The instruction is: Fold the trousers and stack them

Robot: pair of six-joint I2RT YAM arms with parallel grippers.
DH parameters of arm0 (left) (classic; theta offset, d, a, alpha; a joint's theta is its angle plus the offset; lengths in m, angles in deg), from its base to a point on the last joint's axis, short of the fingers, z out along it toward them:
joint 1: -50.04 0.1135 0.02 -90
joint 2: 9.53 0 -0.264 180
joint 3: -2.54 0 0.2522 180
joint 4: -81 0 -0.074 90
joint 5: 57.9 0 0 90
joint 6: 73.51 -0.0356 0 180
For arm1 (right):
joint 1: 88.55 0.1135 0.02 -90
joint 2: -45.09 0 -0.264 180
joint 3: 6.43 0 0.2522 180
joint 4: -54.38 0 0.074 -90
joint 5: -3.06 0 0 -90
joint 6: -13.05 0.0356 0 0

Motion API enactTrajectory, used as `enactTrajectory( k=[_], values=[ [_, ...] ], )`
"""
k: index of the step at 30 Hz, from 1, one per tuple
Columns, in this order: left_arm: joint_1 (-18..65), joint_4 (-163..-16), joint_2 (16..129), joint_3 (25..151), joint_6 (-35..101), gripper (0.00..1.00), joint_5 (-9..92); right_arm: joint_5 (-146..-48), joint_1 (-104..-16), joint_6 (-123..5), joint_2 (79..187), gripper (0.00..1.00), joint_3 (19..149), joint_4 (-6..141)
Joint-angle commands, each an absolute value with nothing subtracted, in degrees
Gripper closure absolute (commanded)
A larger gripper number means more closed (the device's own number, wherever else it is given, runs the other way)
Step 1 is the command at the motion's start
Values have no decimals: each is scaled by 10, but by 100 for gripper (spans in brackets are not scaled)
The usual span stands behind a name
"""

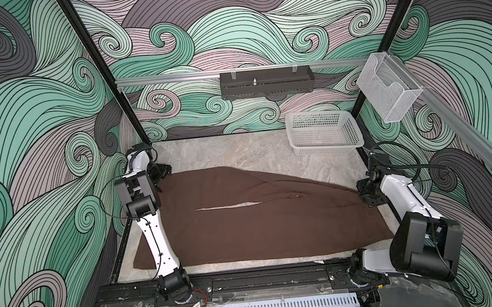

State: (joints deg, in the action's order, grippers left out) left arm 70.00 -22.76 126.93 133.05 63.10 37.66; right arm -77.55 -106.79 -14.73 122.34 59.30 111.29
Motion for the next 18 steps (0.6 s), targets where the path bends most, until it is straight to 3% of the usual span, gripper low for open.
enactTrajectory(
  k=[1, 8, 18],
  values=[
    [705, -194, 1248, 1350, 625, 9, 363, -767, -1071, -159, 1219, 98, 591, 1115],
    [704, -131, 1297, 1495, 649, 9, 367, -779, -1071, -155, 1229, 98, 591, 1106],
    [702, -113, 1386, 1592, 733, 9, 385, -780, -1068, -162, 1246, 97, 601, 1091]
  ],
)
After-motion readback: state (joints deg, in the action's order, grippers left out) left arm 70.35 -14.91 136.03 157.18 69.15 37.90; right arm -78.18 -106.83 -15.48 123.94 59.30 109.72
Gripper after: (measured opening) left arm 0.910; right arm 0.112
